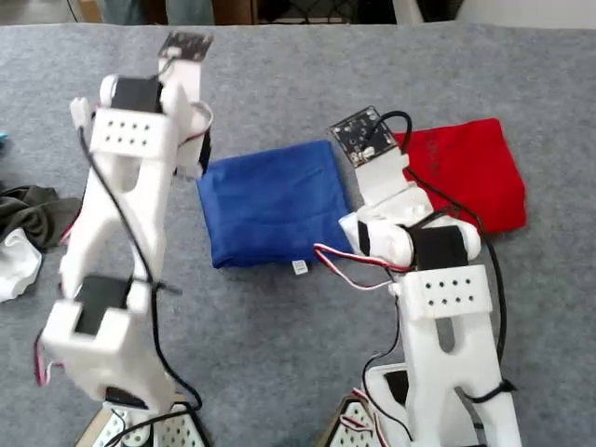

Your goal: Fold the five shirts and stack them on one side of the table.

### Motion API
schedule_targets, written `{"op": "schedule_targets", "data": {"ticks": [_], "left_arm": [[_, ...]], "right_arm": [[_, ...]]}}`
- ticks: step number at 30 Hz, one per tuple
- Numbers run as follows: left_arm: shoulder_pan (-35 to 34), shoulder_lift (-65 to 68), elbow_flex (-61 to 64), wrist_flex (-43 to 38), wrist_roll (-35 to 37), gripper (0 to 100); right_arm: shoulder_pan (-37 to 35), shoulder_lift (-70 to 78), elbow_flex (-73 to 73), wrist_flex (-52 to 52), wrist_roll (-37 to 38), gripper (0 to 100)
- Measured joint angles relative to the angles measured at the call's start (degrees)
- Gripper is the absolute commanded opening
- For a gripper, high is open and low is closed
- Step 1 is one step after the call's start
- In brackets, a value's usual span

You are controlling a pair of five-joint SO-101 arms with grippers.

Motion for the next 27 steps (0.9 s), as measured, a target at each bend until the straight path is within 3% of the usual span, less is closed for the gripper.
{"op": "schedule_targets", "data": {"ticks": [4,10,13,19,27], "left_arm": [[-4.4,-9.0,17.8,-9.3,-0.1,19],[-14.2,-13.7,34.1,-20.0,-0.1,23],[-18.6,-13.7,41.8,-27.1,-0.1,23],[-23.0,-13.7,53.4,-37.9,-0.1,23],[-23.9,-13.8,62.4,-45.5,0.1,23]], "right_arm": [[-4.0,0.6,2.6,0.0,-9.8,7.1],[-9.5,7.7,3.4,0.0,-26.5,36.3],[-9.9,11.5,3.4,-1.6,-31.3,45.7],[-9.8,17.5,3.4,-10.2,-38.1,45.8],[-10.5,25.4,3.4,-19.1,-46.2,45.1]]}}
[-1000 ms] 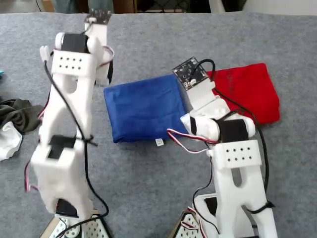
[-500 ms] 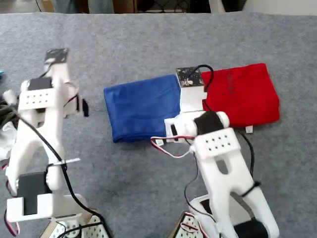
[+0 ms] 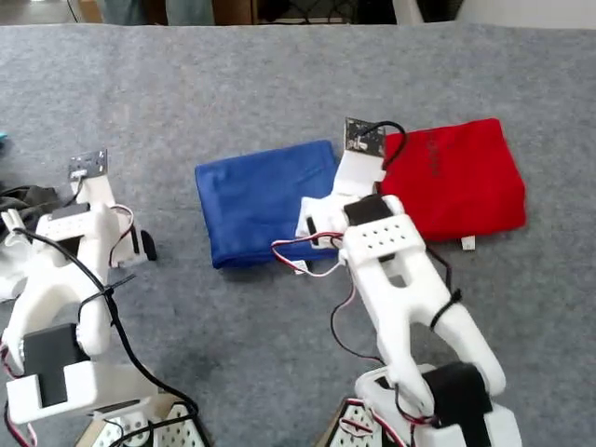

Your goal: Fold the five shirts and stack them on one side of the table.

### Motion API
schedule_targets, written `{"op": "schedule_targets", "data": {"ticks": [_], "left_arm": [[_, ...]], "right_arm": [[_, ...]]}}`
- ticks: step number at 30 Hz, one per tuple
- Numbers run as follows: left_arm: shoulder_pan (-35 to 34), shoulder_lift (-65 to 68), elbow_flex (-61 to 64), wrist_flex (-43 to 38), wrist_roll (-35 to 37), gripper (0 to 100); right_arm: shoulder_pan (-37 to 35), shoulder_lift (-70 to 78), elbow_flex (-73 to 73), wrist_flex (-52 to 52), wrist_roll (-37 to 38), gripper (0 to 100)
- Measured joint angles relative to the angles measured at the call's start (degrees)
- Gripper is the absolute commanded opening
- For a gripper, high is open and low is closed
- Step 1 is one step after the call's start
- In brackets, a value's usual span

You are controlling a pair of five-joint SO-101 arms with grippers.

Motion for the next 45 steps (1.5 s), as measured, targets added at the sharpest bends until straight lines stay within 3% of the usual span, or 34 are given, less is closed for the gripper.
{"op": "schedule_targets", "data": {"ticks": [10,13,19,22,37,45], "left_arm": [[-1.5,0.0,0.1,-1.3,4.0,23],[-1.6,0.0,0.1,-2.1,4.0,23],[-1.6,0.0,0.1,-2.1,4.0,23],[-1.6,0.0,0.1,-2.1,4.0,23],[-1.6,0.0,0.1,-2.1,4.0,23],[-1.6,0.0,0.1,-2.1,4.0,23]], "right_arm": [[-4.0,12.0,-4.0,-2.6,-5.5,44.0],[-4.1,16.4,-7.0,-2.6,-5.9,36.4],[-4.0,17.7,-9.7,-2.0,-5.6,11.9],[-4.0,17.7,-9.7,-1.9,-3.5,8.2],[-3.7,17.7,-10.1,0.0,-0.4,8.6],[-0.2,17.7,-10.1,4.7,-0.3,37.3]]}}
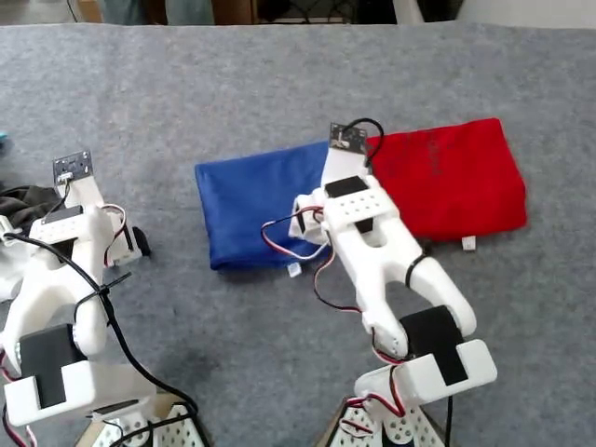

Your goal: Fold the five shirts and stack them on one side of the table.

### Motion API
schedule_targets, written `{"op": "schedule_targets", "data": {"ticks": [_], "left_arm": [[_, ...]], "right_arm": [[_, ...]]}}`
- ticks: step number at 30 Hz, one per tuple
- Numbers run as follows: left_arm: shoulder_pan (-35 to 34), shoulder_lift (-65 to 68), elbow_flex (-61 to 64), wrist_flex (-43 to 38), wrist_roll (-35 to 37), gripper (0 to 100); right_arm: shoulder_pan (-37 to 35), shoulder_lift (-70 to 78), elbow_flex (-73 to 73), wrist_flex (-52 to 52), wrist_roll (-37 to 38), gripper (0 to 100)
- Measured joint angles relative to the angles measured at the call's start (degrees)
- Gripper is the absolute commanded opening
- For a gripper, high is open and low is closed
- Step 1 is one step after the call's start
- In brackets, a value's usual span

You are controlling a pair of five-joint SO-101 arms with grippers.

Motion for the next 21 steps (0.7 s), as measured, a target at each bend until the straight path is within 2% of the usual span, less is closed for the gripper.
{"op": "schedule_targets", "data": {"ticks": [2,15,21], "left_arm": [[0.0,0.0,0.0,0.0,0.0,23],[0.0,0.0,0.3,-0.1,0.0,23],[0.0,0.0,0.3,-0.1,0.0,23]], "right_arm": [[0.0,0.0,0.0,1.1,0.0,40.2],[-0.4,0.3,0.0,-2.2,0.0,40.3],[-1.8,6.8,-2.4,-2.8,-1.8,40.3]]}}
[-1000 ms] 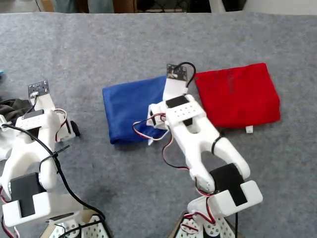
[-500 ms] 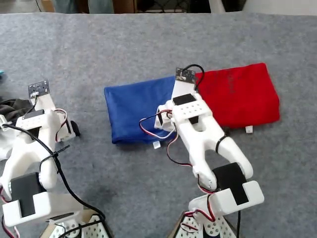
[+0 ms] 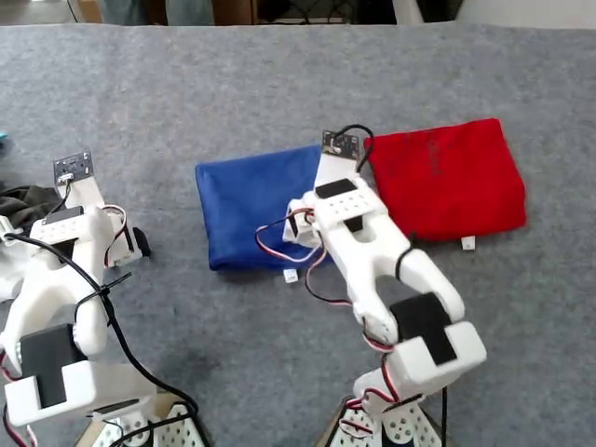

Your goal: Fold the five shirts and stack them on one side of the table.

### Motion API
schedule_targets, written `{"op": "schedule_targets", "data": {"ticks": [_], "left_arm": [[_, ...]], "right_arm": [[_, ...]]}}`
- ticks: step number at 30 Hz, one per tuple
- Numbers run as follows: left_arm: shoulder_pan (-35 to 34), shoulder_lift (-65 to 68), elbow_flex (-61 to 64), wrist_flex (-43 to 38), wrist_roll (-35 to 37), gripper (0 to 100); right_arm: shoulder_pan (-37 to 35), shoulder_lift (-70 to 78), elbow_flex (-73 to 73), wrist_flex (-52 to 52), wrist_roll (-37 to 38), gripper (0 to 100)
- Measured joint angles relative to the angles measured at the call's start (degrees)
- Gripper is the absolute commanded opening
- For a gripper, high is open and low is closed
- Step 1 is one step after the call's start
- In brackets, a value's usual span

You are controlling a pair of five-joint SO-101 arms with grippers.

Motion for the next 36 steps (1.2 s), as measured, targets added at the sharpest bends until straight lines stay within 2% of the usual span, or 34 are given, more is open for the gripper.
{"op": "schedule_targets", "data": {"ticks": [3,9,11,17,19,28,36], "left_arm": [[0.0,0.0,0.0,0.0,0.0,23],[0.0,0.0,0.0,0.0,0.0,23],[0.0,0.0,0.0,0.0,0.0,23],[0.0,0.0,0.0,0.0,0.0,23],[0.0,0.0,0.0,0.0,0.0,23],[-0.4,0.0,0.3,0.0,0.1,23],[-0.4,0.0,0.3,0.0,0.1,23]], "right_arm": [[0.0,1.8,-1.3,0.2,0.0,37.4],[0.0,2.2,-1.5,0.2,0.0,11.6],[0.0,2.2,-1.5,0.3,1.9,7.5],[0.1,2.4,-2.2,1.3,4.0,7.2],[0.1,2.7,-3.3,2.6,4.0,2.8],[0.8,3.1,-12.9,14.8,4.4,1.3],[7.2,3.2,-28.0,26.4,15.2,1.3]]}}
